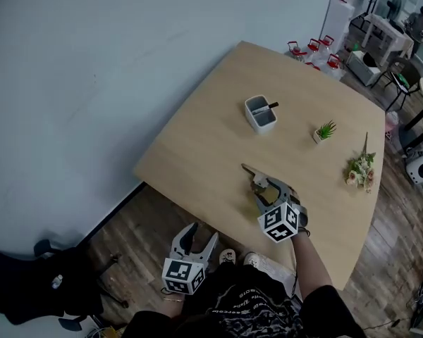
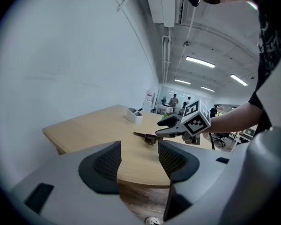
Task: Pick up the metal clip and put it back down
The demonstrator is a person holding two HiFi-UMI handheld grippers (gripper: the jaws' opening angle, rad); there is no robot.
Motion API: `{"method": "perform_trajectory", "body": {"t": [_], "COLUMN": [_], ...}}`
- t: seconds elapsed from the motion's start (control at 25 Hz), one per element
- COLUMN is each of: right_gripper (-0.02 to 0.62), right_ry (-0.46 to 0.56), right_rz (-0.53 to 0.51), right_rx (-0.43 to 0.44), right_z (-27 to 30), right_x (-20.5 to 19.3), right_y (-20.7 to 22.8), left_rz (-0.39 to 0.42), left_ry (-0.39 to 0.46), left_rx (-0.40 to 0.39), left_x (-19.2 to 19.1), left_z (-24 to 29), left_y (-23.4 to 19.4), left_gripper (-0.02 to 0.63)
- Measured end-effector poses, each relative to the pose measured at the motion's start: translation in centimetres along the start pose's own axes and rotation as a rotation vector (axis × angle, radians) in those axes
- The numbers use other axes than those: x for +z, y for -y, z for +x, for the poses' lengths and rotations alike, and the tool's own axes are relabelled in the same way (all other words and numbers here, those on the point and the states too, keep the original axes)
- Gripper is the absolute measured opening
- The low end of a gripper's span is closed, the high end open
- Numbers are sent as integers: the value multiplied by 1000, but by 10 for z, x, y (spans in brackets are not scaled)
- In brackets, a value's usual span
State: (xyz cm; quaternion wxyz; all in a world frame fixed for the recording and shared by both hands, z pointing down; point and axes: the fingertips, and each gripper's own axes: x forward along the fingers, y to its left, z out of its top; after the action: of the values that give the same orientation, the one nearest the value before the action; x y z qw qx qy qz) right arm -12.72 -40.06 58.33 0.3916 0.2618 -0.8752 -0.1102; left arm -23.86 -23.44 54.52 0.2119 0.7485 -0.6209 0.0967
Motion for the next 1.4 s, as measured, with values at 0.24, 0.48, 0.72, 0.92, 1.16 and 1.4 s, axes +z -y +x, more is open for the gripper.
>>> {"method": "perform_trajectory", "body": {"t": [0.24, 0.48, 0.72, 0.92, 1.16, 1.4], "right_gripper": [229, 83, 28, 18, 18, 18], "right_ry": [-99, -140, -97, -85, -39, 15], "right_rz": [-79, -153, -190, -161, -84, 30], "right_rx": [31, 22, -32, -18, -31, -83], "right_z": [42, 56, 53, 46, 18, -31], "right_x": [-21, -30, -20, -17, -7, 0], "right_y": [-2, -3, 8, 11, 13, 25], "left_rz": [-9, -17, -4, 0, -3, 8], "left_ry": [-10, -29, -33, -35, -18, -1], "left_rx": [87, 109, 91, 74, 53, -16], "left_x": [-3, -5, -4, -4, -1, 5], "left_z": [-9, -9, 0, 2, 5, 19], "left_y": [-23, -31, -24, -18, -14, 8], "left_gripper": [253, 253, 253, 253, 253, 253]}}
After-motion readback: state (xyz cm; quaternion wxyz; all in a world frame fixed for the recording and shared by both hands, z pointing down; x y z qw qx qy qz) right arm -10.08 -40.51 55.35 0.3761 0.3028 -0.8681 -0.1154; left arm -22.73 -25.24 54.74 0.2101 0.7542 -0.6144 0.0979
